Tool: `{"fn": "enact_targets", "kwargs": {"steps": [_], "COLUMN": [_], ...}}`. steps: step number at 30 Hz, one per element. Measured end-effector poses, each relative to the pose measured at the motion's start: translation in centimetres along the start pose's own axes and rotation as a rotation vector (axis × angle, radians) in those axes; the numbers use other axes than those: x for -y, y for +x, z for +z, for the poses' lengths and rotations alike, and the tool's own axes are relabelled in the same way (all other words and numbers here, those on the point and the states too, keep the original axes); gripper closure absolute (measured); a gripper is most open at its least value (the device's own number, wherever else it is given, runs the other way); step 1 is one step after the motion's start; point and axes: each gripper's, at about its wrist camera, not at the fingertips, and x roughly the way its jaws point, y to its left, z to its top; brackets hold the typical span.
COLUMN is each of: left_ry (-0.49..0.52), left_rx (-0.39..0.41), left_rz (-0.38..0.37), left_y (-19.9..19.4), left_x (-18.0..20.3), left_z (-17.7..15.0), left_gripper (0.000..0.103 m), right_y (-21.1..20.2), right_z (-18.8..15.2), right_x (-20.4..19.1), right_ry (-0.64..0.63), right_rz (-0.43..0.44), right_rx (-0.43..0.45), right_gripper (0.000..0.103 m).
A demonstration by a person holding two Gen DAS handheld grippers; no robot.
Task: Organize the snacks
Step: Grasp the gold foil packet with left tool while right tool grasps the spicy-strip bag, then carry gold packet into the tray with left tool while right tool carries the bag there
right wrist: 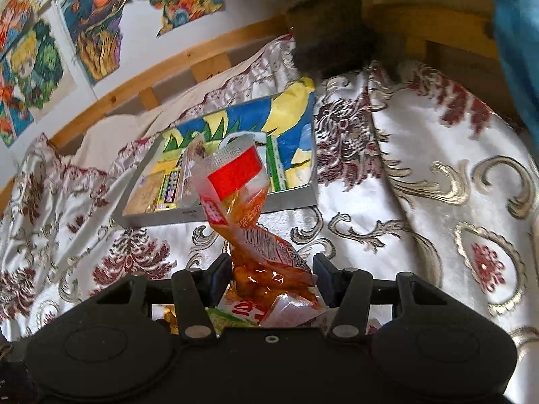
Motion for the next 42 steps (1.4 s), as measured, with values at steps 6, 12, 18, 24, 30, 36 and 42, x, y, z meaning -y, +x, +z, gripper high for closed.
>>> {"fn": "enact_targets", "kwargs": {"steps": [6,12,18,24,30,36,42], "left_ry": [0.036,0.021,0.001,0.119,0.132,0.135,0.112], "left_rx": [-0.068,-0.055,-0.083,-0.083,-0.067,0.007,0.123], "left_rz": [0.053,0.079,0.001,0.057,0.083,0.083,0.093], "left_y": [0.7,0.9,2.5,3.3,2.2,0.5,-1.9], "left_x": [0.7,0.0,-0.2,1.4,2.3,2.8,3.0], "left_z": [-1.3,-1.7,-1.4,-1.8,-1.8,-1.3,0.4], "left_gripper": [0.088,0.042,0.025,0.044,0.053,0.054,0.054], "right_y": [-1.1,-0.7,0.1,0.7,0.6,0.1,-0.7], "right_z": [-0.5,-0.7,-0.5,-0.1,-0.2,-0.1,0.8], "right_x": [0.5,-0.2,-0.8,-1.0,-1.2,-1.1,-0.8], "right_ry": [0.029,-0.004,-0.018,-0.023,-0.040,-0.039,-0.032], "right_rz": [0.015,0.031,0.059,0.063,0.059,0.061,0.086], "right_rx": [-0.003,-0.017,-0.027,-0.031,-0.028,0.010,0.089], "right_gripper": [0.048,0.048,0.048,0.048,0.048,0.048,0.048]}}
